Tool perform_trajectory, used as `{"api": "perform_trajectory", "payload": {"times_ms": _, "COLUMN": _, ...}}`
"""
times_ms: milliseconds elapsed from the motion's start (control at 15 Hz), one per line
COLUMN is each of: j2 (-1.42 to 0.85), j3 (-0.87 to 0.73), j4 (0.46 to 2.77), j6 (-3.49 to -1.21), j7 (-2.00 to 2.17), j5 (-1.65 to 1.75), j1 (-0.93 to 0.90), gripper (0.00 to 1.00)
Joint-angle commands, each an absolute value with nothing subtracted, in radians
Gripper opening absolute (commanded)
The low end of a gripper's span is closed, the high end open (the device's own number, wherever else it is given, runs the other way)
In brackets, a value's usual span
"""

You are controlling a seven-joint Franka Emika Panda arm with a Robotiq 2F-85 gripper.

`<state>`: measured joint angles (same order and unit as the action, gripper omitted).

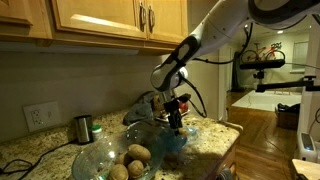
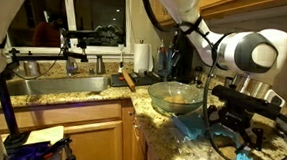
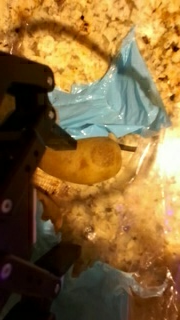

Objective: Pick a potato from the bag and place it in the glass basin

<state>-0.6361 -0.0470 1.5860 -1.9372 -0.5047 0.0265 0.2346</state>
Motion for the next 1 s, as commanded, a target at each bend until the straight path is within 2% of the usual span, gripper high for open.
{"api": "perform_trajectory", "payload": {"times_ms": 0, "j2": -0.626, "j3": -0.046, "j4": 1.628, "j6": -1.973, "j7": -0.522, "j5": 0.035, "j1": 0.258, "gripper": 1.0}}
{"api": "perform_trajectory", "payload": {"times_ms": 933, "j2": -0.624, "j3": -0.05, "j4": 1.642, "j6": -1.972, "j7": -0.52, "j5": 0.031, "j1": 0.268, "gripper": 1.0}}
